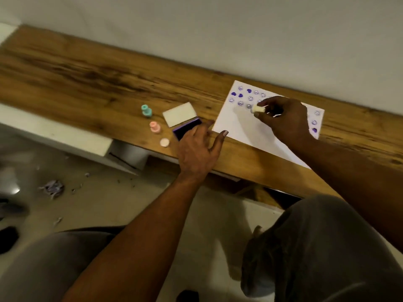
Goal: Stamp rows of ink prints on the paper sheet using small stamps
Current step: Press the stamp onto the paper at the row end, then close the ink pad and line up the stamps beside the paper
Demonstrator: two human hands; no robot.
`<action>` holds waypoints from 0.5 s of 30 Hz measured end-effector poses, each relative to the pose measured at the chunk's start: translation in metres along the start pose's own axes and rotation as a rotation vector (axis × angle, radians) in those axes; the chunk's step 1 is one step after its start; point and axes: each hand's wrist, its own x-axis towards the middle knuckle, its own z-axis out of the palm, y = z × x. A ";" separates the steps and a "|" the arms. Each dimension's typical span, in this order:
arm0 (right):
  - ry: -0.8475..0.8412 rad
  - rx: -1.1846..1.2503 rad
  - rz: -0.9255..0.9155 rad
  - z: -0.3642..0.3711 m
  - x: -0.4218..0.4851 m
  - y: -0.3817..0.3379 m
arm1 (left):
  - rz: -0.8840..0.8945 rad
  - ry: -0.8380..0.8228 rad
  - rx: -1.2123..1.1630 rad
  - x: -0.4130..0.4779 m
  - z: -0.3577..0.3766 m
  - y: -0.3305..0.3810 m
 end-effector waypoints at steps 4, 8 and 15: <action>-0.103 -0.008 -0.122 0.055 -0.002 -0.053 | -0.080 0.089 0.018 -0.002 -0.025 -0.037; -0.192 -0.066 -0.222 0.105 -0.004 -0.092 | -0.219 0.178 0.011 -0.002 -0.039 -0.066; -0.261 -0.168 -0.263 0.157 0.002 -0.136 | -0.308 0.304 -0.112 0.004 -0.056 -0.101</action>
